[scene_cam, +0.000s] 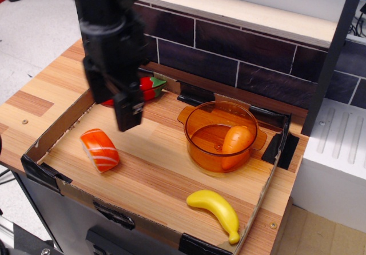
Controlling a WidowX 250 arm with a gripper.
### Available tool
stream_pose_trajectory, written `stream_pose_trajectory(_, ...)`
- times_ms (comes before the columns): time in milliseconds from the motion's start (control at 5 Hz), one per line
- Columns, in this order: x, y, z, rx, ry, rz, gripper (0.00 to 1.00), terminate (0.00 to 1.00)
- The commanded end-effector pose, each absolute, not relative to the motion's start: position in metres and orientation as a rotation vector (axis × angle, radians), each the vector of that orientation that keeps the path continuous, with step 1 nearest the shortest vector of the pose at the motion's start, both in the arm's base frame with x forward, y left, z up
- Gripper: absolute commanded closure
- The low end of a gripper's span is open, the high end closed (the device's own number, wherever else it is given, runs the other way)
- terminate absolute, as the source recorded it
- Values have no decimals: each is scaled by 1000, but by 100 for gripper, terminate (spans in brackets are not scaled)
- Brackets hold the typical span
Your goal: Take carrot out of pot
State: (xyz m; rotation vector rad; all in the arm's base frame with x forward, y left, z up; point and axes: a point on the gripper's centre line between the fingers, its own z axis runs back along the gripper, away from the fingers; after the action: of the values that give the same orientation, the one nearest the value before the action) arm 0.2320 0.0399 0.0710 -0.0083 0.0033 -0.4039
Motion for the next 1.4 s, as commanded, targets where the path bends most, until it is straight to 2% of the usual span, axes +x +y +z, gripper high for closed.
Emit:
stream_pose_trajectory(0,262,0,95,-57,-118,-268,0,0)
stream_pose_trajectory(200,270,-21,85,-47,-213,-157,0,0)
stream_pose_trajectory(600,278,-41,70,-29,-271,51,0,0)
stream_pose_trajectory(1200,287,-59,43,-24,-244,74,0,0)
